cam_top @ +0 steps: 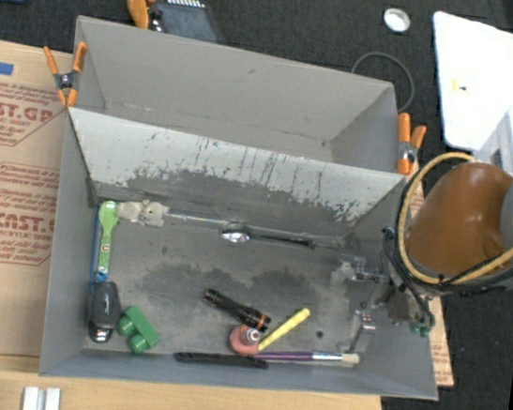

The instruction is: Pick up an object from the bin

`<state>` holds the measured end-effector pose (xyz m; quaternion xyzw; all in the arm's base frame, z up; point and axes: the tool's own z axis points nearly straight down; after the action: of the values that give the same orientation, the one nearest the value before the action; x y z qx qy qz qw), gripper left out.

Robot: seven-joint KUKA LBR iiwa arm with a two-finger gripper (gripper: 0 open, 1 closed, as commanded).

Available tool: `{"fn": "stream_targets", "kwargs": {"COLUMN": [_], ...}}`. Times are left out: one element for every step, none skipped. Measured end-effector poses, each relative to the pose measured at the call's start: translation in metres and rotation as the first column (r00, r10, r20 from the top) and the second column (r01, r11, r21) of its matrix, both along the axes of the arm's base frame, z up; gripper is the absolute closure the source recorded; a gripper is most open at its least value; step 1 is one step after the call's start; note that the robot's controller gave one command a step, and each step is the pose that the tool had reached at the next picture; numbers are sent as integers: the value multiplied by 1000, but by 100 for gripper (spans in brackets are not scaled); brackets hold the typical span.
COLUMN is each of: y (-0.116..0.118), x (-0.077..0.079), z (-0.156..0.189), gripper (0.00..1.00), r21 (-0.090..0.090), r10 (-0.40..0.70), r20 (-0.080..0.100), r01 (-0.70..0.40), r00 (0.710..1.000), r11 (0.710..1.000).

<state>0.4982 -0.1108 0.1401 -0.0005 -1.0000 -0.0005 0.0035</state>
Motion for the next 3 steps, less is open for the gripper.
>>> {"fn": "stream_targets", "kwargs": {"y": [0,53,77], "x": [2,-2,-12], "z": [4,-51,-40], "gripper": [0,0,0], "r21": [-1,-3,-1], "r10": [2,174,245], "r20": [7,11,6], "r01": [-2,-174,-245], "r00": [1000,985,969], "r11": [1000,985,969]}}
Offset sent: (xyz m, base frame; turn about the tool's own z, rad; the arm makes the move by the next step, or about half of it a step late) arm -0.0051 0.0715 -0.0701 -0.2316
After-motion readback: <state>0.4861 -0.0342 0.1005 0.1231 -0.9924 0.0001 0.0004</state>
